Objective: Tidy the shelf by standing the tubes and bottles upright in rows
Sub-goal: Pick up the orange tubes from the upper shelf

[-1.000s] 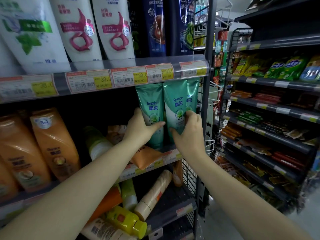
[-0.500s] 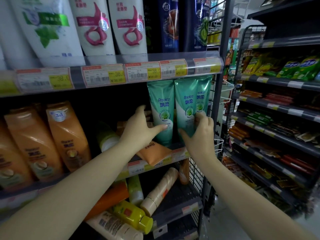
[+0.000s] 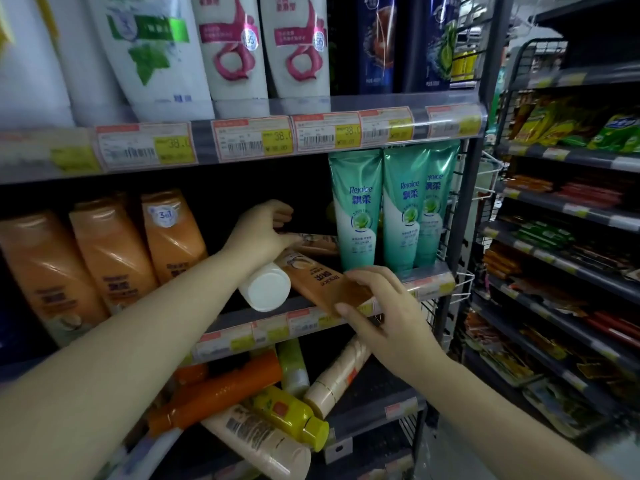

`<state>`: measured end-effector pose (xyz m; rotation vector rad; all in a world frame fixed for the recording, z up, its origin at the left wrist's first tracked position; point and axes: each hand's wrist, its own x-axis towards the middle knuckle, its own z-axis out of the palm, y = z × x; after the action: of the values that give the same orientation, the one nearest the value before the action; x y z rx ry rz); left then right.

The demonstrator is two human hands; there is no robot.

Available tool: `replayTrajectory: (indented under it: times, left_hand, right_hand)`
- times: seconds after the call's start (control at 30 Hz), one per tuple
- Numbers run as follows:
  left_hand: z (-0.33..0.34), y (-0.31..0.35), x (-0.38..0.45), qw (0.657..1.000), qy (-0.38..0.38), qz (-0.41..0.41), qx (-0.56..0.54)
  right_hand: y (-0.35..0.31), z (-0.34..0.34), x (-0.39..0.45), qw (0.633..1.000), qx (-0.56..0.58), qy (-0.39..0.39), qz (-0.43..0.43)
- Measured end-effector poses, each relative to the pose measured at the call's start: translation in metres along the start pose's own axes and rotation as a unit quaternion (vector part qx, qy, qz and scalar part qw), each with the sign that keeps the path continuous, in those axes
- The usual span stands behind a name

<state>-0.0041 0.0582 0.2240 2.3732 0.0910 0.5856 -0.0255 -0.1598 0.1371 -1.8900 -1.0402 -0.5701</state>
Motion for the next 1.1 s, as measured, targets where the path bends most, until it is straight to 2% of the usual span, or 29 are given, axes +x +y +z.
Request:
replayTrajectory:
  times: [0.13, 0.47, 0.8, 1.1]
  left_hand:
    - [0.004, -0.007, 0.017, 1.000, -0.012, -0.017, 0.009]
    - [0.003, -0.029, 0.032, 0.996, 0.021, -0.072, 0.042]
    - [-0.001, -0.044, 0.048, 0.983, -0.007, -0.155, 0.103]
    - [-0.003, -0.045, 0.043, 0.964, -0.054, -0.179, 0.188]
  right_hand:
    - [0.001, 0.000, 0.000, 0.999, -0.003, -0.033, 0.003]
    - [0.007, 0.005, 0.002, 1.000, -0.008, 0.010, 0.004]
    - [0.010, 0.009, 0.001, 1.000, 0.001, 0.031, -0.001]
    - [0.013, 0.009, 0.002, 0.999, 0.014, 0.033, -0.006]
